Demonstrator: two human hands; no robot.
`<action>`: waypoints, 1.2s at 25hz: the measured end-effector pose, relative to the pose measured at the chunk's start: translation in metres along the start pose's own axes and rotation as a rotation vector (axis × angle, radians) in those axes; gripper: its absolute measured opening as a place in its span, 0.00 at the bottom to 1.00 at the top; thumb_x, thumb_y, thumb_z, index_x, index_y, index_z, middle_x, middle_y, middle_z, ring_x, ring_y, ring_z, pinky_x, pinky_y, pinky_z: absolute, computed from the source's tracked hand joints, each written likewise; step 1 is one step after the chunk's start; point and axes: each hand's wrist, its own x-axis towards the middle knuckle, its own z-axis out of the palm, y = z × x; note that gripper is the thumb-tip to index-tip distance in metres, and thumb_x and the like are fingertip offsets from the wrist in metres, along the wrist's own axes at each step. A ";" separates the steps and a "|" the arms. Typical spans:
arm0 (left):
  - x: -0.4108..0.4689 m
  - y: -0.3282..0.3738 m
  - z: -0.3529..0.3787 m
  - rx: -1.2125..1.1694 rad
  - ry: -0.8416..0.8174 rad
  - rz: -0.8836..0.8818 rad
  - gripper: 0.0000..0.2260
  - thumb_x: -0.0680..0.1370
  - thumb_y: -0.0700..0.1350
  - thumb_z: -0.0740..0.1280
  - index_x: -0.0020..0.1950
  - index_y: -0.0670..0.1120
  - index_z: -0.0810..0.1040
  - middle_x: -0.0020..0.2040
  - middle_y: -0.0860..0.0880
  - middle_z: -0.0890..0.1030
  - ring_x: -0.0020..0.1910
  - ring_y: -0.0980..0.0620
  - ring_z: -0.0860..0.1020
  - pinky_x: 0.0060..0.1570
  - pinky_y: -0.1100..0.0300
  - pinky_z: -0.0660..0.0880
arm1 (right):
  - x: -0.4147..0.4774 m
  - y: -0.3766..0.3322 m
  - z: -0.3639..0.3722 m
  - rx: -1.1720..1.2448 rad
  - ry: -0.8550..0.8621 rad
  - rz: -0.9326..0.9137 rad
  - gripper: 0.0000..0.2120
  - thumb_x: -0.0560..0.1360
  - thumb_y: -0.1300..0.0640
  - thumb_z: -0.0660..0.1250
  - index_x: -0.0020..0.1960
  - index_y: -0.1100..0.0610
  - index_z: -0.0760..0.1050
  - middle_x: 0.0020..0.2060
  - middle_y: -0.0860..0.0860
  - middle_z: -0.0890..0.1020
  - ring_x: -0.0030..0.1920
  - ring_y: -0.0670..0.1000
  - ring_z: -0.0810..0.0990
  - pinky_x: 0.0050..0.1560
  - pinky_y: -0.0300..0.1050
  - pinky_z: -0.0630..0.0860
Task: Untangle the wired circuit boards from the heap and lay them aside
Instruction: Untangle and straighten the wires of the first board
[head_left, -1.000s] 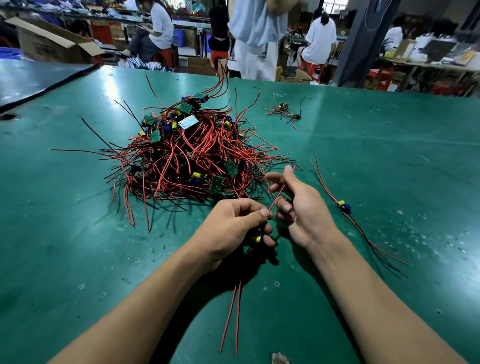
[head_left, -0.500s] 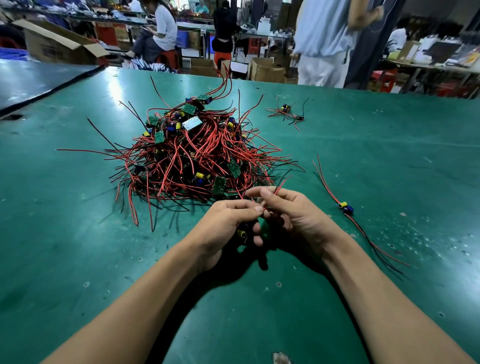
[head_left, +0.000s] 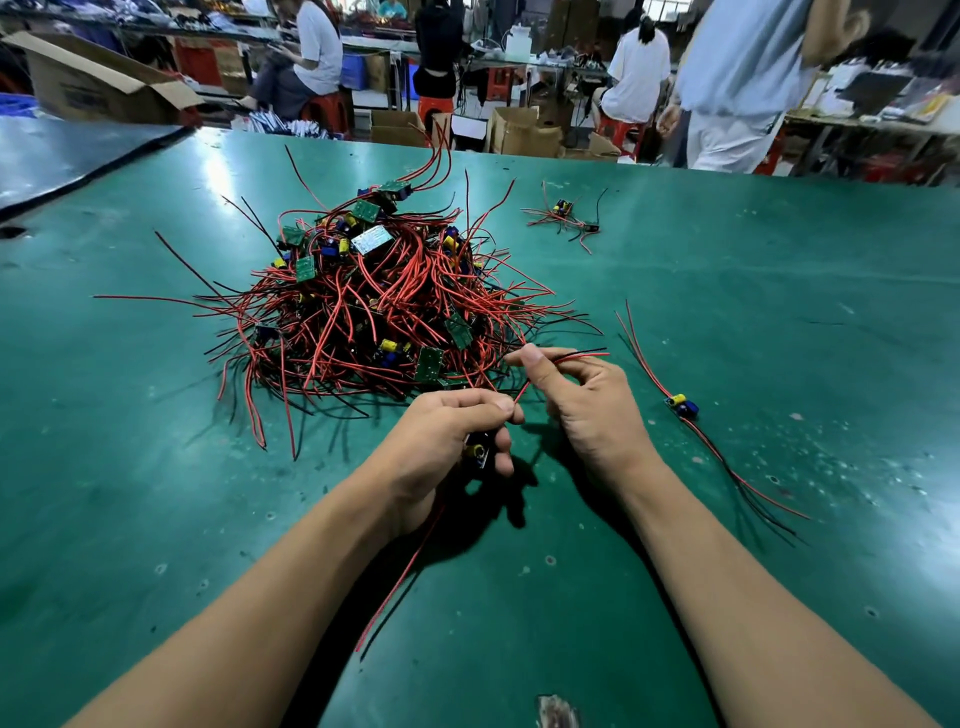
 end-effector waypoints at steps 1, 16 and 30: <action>0.000 0.000 0.001 0.023 -0.002 0.012 0.07 0.79 0.39 0.66 0.42 0.40 0.79 0.28 0.47 0.75 0.25 0.51 0.74 0.29 0.63 0.73 | 0.003 0.001 -0.002 -0.046 0.043 -0.029 0.10 0.78 0.54 0.71 0.49 0.60 0.86 0.37 0.42 0.86 0.41 0.37 0.82 0.45 0.27 0.72; -0.004 -0.002 0.007 0.135 -0.017 0.050 0.06 0.79 0.37 0.66 0.43 0.37 0.80 0.29 0.44 0.78 0.26 0.49 0.79 0.31 0.64 0.76 | 0.015 0.000 -0.018 0.202 0.119 0.361 0.27 0.81 0.41 0.63 0.28 0.53 0.79 0.23 0.46 0.67 0.19 0.44 0.58 0.21 0.34 0.55; 0.002 0.003 0.009 -0.063 0.002 -0.093 0.31 0.80 0.65 0.48 0.64 0.44 0.76 0.54 0.42 0.85 0.47 0.46 0.84 0.47 0.53 0.78 | 0.001 -0.007 -0.013 -0.096 0.132 0.328 0.18 0.76 0.37 0.68 0.47 0.53 0.73 0.33 0.49 0.75 0.26 0.48 0.71 0.27 0.43 0.67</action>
